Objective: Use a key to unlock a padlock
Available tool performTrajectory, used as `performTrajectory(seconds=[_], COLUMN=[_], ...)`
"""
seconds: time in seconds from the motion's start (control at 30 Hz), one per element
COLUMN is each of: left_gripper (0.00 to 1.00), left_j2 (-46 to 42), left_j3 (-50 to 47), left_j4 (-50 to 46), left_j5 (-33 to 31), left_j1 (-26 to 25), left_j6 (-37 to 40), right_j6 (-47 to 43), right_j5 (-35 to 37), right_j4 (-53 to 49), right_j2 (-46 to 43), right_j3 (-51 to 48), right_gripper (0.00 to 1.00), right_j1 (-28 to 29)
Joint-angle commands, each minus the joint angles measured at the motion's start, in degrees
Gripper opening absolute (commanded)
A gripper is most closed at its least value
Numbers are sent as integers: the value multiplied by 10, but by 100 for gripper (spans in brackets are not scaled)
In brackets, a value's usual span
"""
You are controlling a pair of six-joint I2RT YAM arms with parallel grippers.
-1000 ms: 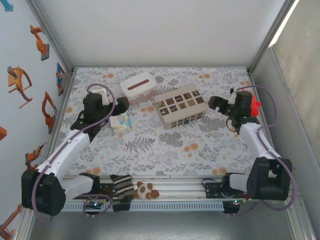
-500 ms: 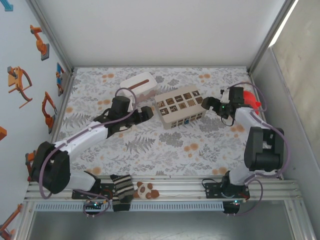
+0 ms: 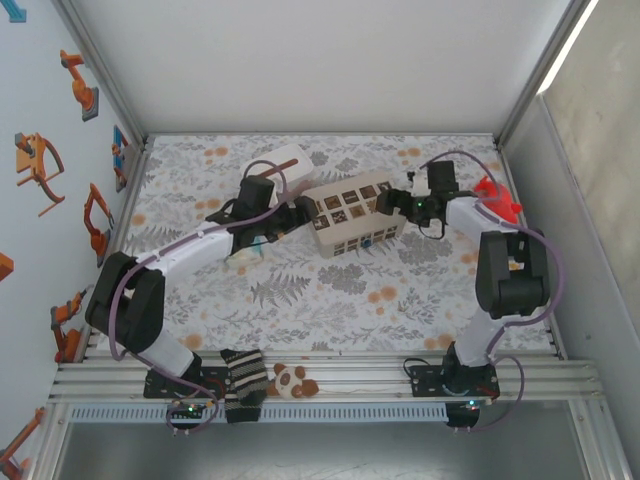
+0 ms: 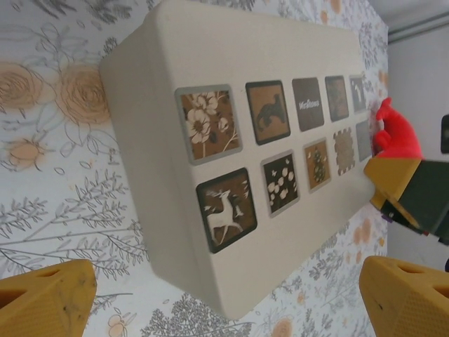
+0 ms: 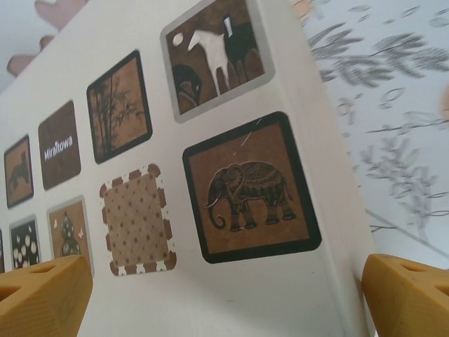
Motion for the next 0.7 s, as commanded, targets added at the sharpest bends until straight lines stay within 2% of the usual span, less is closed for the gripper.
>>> performTrajectory(seconds=[0.0, 0.17, 0.37, 0.53, 0.67], left_gripper=[96, 96, 96, 96, 96], left_j2=[-39, -105, -162, -190, -216], left_j3=[14, 2, -9, -2, -4], left_j4=[-52, -107, -137, -141, -131], left_j5=[-34, -79, -129, -131, -146], left_j1=[24, 63, 73, 73, 73], left_j6=[33, 81, 126, 161, 181], right_j6=[-7, 23, 58, 73, 86], right_j5=[-16, 11, 62, 184, 242], right_j4=[-25, 0, 24, -49, -179], right_j2=[-8, -31, -60, -171, -279], right_j3=[12, -18, -46, -80, -111], right_gripper=[97, 97, 96, 94, 86], right_j1=[35, 94, 128, 130, 139])
